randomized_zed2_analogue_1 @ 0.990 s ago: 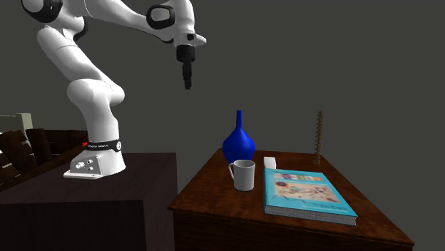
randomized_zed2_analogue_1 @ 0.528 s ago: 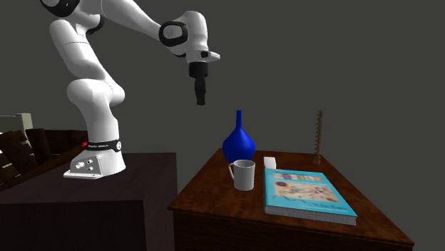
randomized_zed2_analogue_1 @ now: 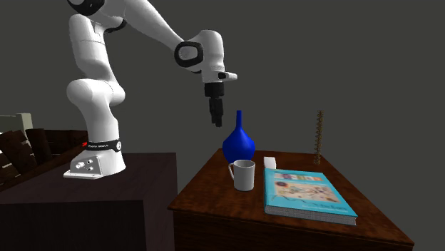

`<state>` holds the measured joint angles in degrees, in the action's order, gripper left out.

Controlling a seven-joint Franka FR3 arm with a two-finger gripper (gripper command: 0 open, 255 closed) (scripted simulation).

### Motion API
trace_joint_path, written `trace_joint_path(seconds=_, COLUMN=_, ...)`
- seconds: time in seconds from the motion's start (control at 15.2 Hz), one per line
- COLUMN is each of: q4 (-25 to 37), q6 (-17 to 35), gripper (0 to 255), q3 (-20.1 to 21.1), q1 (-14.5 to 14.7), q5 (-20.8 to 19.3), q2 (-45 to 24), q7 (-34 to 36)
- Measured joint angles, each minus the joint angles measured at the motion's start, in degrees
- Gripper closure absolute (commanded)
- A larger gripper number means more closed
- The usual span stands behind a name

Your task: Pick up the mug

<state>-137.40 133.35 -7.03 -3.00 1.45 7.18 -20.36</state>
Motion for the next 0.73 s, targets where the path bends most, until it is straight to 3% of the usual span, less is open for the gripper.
trace_joint_path(seconds=0.73, q4=14.62, q6=9.90, gripper=0, q3=-0.30, q1=-2.87, q5=9.72, q2=-25.43, q7=-9.92)
